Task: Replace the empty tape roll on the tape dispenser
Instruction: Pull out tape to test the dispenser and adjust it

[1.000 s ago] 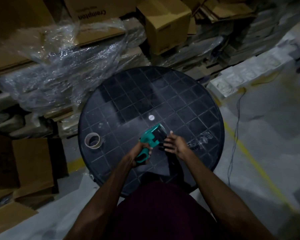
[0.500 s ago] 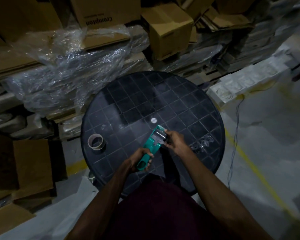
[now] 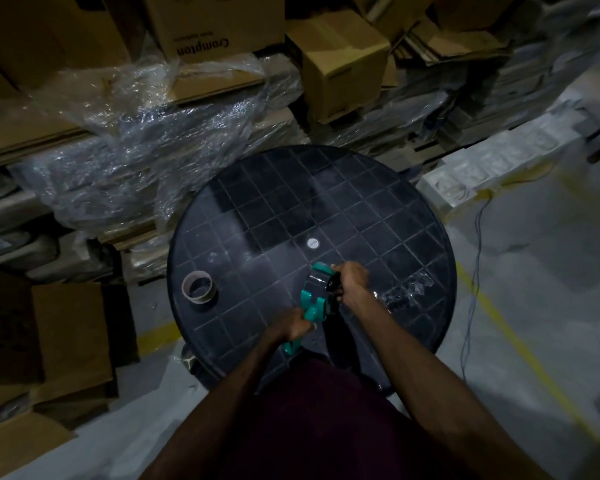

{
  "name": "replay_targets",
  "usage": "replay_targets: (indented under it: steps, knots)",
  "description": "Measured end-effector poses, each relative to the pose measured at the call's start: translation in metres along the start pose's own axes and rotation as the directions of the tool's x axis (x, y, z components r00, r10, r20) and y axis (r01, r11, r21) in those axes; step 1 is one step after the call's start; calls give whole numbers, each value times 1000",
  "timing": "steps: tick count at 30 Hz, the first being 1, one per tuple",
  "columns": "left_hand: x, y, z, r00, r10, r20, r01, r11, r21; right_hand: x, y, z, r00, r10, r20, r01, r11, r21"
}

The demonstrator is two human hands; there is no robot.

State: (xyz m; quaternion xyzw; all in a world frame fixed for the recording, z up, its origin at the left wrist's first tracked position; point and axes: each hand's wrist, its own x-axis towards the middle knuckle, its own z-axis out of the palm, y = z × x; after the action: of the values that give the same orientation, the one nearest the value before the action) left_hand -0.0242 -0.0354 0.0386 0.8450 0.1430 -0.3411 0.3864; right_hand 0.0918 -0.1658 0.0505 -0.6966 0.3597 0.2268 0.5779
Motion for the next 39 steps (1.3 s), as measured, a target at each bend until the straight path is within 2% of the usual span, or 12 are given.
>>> replay_targets:
  steps: [6, 13, 19, 31, 35, 39]
  knots:
    - [5, -1, -1, 992, 4, -122, 7, 996, 89, -16, -11, -1, 997, 73, 8, -74, 993, 87]
    - [18, -4, -6, 988, 45, -145, -26, 991, 129, -21, -23, 3, 998, 54, 29, -56, 996, 73]
    - [16, 7, -17, 984, 51, -173, -33, 994, 105, 5, -24, 8, 994, 107, 33, -109, 993, 47]
    - [46, 2, -18, 992, -20, -122, 9, 996, -86, 11, -36, 2, 976, 202, 86, -193, 976, -97]
    - [60, -8, -14, 991, -62, -115, 46, 989, -137, 18, -42, 2, 974, 209, 86, -203, 976, -81]
    - [76, -12, -11, 991, -97, -96, 64, 951, -302, 39, -35, 7, 984, 146, 99, -144, 989, -29]
